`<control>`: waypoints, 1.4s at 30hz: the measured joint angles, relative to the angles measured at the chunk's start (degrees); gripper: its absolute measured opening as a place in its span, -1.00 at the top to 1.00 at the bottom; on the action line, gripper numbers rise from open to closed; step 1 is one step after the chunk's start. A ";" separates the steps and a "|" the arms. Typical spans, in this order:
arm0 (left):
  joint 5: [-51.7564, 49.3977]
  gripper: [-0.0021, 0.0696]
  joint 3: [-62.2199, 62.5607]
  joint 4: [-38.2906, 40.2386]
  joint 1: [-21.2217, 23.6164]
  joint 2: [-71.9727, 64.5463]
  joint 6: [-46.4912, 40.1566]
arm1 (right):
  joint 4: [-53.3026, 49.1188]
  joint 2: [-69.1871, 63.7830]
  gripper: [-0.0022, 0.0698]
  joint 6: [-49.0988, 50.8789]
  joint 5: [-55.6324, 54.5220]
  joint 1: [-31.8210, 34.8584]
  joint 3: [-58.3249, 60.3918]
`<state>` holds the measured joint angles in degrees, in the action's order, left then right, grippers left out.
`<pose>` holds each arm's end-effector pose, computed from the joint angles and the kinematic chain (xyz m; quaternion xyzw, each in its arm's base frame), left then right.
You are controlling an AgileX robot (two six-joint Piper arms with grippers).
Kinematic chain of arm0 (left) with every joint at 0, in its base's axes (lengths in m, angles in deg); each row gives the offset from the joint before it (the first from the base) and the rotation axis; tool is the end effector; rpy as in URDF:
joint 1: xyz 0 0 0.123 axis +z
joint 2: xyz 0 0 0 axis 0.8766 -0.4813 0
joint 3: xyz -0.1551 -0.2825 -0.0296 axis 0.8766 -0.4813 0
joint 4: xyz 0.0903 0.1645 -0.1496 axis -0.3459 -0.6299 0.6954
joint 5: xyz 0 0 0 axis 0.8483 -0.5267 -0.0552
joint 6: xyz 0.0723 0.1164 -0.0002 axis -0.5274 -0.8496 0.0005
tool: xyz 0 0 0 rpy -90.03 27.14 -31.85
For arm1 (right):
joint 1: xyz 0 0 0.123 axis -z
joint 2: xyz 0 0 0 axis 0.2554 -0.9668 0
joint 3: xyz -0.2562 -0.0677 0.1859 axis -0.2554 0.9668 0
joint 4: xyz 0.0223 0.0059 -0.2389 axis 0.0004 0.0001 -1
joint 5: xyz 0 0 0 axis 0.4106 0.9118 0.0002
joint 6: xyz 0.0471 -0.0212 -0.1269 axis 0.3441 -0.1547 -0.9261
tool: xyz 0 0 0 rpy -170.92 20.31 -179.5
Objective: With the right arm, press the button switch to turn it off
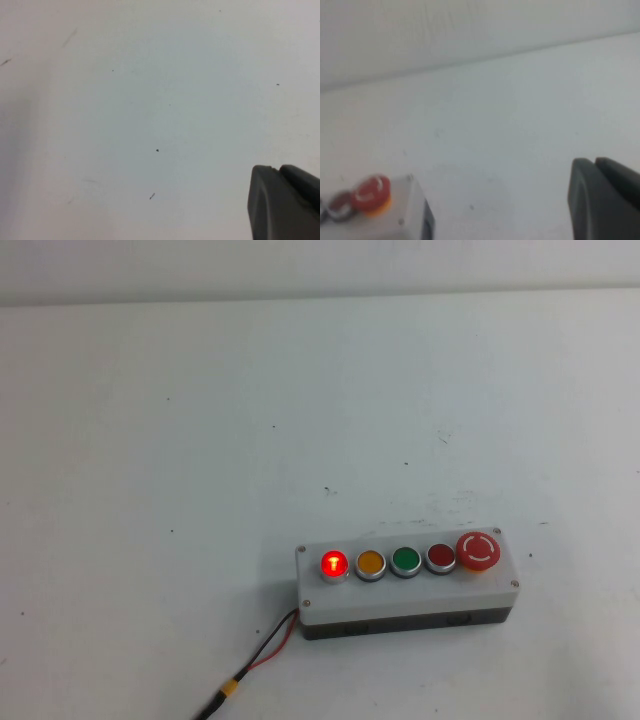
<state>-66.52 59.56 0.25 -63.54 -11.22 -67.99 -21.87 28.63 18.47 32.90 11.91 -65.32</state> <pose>0.0449 0.0020 0.1548 0.0492 0.8079 0.0291 0.5866 0.0506 0.0101 0.1836 0.0424 0.7437 0.1081 0.6584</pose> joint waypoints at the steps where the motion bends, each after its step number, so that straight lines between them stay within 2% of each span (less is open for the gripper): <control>1: 0.00 0.95 0.00 0.00 0.00 0.00 0.00 | 3.45 0.00 0.98 0.00 -1.68 0.00 0.00; 9: 0.00 0.95 0.00 0.00 0.00 0.00 0.00 | 25.20 0.00 0.98 0.00 -8.29 0.00 0.00; 15: 0.00 0.95 0.00 0.00 0.00 0.00 0.00 | 30.35 0.00 0.98 0.00 -7.77 0.00 0.00; 20: 0.00 0.95 0.00 0.00 0.00 0.00 0.00 | 30.74 -2.40 0.98 0.00 4.44 0.00 -4.84; 27: 0.00 0.95 0.00 0.00 0.00 0.00 0.00 | 18.21 -23.77 0.98 0.00 34.12 0.00 -25.78; 31: 0.00 0.95 0.00 0.00 0.00 0.00 0.00 | 9.82 -37.15 0.98 0.00 46.13 0.00 -36.23; 37: 0.00 0.95 0.00 0.00 0.00 0.00 0.00 | 5.83 -54.04 0.98 -0.87 53.07 -1.72 -48.32; 42: 0.00 0.95 0.00 0.00 0.00 0.00 0.00 | 2.32 -65.05 0.98 2.86 52.75 -12.47 -57.33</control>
<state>-66.52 59.56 0.25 -63.54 -11.22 -67.99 -19.55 -36.42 21.33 85.65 -0.56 -122.65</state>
